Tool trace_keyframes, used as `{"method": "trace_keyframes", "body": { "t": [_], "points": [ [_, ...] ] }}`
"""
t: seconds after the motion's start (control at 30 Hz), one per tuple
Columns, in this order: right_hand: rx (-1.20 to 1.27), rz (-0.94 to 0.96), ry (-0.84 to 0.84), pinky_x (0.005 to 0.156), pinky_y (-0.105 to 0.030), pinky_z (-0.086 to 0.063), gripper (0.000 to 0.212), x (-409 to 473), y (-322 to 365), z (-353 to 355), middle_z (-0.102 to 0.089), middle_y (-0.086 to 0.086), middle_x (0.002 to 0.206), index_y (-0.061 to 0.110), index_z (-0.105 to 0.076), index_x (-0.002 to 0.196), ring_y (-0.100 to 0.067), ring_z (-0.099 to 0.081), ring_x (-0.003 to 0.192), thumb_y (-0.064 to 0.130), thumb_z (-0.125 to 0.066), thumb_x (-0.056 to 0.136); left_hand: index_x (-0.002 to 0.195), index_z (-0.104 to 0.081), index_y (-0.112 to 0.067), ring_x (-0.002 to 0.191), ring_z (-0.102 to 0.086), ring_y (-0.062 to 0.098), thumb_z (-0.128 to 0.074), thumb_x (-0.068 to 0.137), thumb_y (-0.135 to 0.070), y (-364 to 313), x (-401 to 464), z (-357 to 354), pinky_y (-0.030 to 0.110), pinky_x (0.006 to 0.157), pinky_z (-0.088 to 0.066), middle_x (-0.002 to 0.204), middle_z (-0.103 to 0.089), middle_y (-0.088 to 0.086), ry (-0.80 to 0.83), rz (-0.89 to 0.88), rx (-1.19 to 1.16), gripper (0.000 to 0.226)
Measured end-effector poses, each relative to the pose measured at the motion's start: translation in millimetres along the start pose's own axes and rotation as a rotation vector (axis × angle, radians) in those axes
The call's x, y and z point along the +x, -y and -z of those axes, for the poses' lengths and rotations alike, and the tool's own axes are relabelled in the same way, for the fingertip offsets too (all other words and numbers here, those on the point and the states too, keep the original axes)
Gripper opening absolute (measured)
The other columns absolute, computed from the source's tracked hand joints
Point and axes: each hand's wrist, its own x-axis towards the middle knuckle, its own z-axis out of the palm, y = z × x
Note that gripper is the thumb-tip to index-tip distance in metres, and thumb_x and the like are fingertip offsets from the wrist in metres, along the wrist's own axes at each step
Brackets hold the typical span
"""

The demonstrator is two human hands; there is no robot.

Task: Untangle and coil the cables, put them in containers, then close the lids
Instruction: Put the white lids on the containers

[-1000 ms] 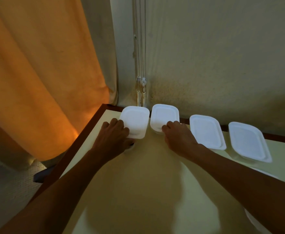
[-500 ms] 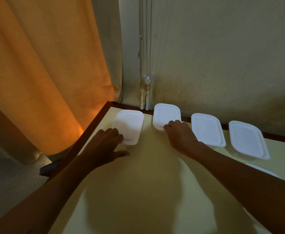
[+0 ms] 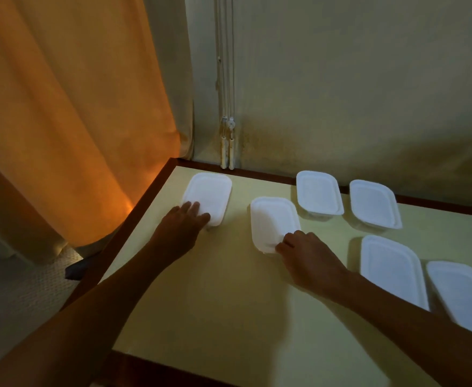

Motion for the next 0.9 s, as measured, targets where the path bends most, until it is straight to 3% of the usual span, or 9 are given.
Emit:
{"method": "trace_keyframes", "body": {
  "t": [0.17, 0.3, 0.43, 0.53, 0.63, 0.7, 0.77, 0.83, 0.9],
  "points": [
    [0.074, -0.064, 0.015, 0.045, -0.031, -0.041, 0.027, -61.3, 15.2, 11.4, -0.056, -0.002, 0.068, 0.014, -0.068, 0.074, -0.023, -0.053, 0.055, 0.005, -0.08, 0.051, 0.101, -0.063, -0.01, 0.104, -0.065, 0.036, -0.077, 0.077, -0.018, -64.9, -46.9, 13.2, 0.052, 0.086, -0.056, 0.117, -0.063, 0.022, -0.081, -0.096, -0.097, 0.029],
    [0.126, -0.045, 0.053, 0.047, -0.033, -0.042, 0.01, -114.2, 25.2, 30.3, -0.054, -0.001, 0.069, 0.013, -0.065, 0.077, -0.023, -0.054, 0.057, 0.017, -0.069, 0.068, 0.102, -0.06, -0.017, 0.119, -0.058, 0.033, -0.054, 0.088, -0.047, -108.5, -100.8, 23.8, 0.054, 0.093, -0.052, 0.125, -0.062, 0.015, -0.092, -0.062, -0.268, 0.033],
    [0.233, -0.156, 0.14, 0.051, -0.037, -0.05, 0.048, -162.0, 32.5, 49.3, -0.057, -0.001, 0.086, 0.014, -0.069, 0.092, -0.022, -0.058, 0.069, 0.055, -0.046, 0.085, 0.093, -0.063, -0.02, 0.119, -0.057, 0.031, -0.05, 0.08, -0.068, -138.0, -139.4, 43.0, 0.05, 0.096, -0.048, 0.114, -0.065, 0.006, -0.1, 0.008, -0.358, 0.051],
    [0.37, -0.342, 0.008, 0.068, -0.038, -0.051, 0.056, -164.8, 38.9, 52.2, -0.06, -0.003, 0.1, 0.015, -0.071, 0.102, -0.022, -0.059, 0.087, 0.061, -0.042, 0.087, 0.094, -0.065, -0.018, 0.101, -0.061, 0.029, -0.052, 0.079, -0.066, -149.2, -136.7, 56.9, 0.043, 0.087, -0.05, 0.098, -0.065, 0.003, -0.196, 0.125, -0.472, 0.052],
    [0.397, -0.539, -0.059, 0.091, -0.046, -0.046, 0.056, -144.3, 41.6, 41.6, -0.057, -0.011, 0.125, 0.015, -0.065, 0.12, -0.032, -0.053, 0.114, 0.056, -0.038, 0.093, 0.106, -0.062, -0.017, 0.106, -0.058, 0.032, -0.045, 0.081, -0.065, -163.4, -114.7, 62.5, 0.046, 0.089, -0.048, 0.11, -0.062, 0.01, -0.205, 0.16, -0.485, 0.057],
    [0.343, -0.609, 0.063, 0.106, -0.053, -0.034, 0.058, -131.2, 45.3, 30.1, -0.038, -0.015, 0.15, 0.018, -0.049, 0.14, -0.038, -0.036, 0.136, 0.054, -0.032, 0.098, 0.127, -0.053, -0.02, 0.131, -0.044, 0.036, -0.037, 0.082, -0.07, -172.9, -95.5, 63.0, 0.055, 0.103, -0.038, 0.139, -0.049, 0.015, -0.097, 0.15, -0.413, 0.07],
    [0.255, -0.583, 0.161, 0.114, -0.06, -0.021, 0.061, -125.0, 50.7, 17.7, -0.019, -0.014, 0.162, 0.026, -0.029, 0.152, -0.039, -0.017, 0.148, 0.057, -0.021, 0.1, 0.148, -0.029, -0.027, 0.148, -0.014, 0.035, -0.024, 0.083, -0.077, -177.5, -79.7, 58.1, 0.063, 0.113, -0.017, 0.161, -0.016, 0.012, 0.043, 0.137, -0.303, 0.082],
    [0.196, -0.532, 0.189, 0.113, -0.066, -0.017, 0.064, -122.1, 54.2, 14.1, -0.021, -0.014, 0.162, 0.031, -0.026, 0.154, -0.042, -0.017, 0.148, 0.058, -0.011, 0.098, 0.154, -0.005, -0.033, 0.15, 0.006, 0.032, -0.006, 0.08, -0.081, -176.2, -71.1, 47.8, 0.066, 0.113, -0.003, 0.164, 0.006, 0.006, 0.138, 0.138, -0.221, 0.088],
    [0.181, -0.505, 0.196, 0.109, -0.07, -0.021, 0.062, -121.2, 55.0, 15.5, -0.031, -0.015, 0.158, 0.031, -0.033, 0.152, -0.044, -0.026, 0.145, 0.056, -0.012, 0.098, 0.153, 0.005, -0.034, 0.15, 0.01, 0.03, 0.004, 0.078, -0.081, -174.4, -70.6, 38.6, 0.067, 0.113, -0.001, 0.164, 0.01, 0.003, 0.193, 0.136, -0.204, 0.089]
  ]
}}
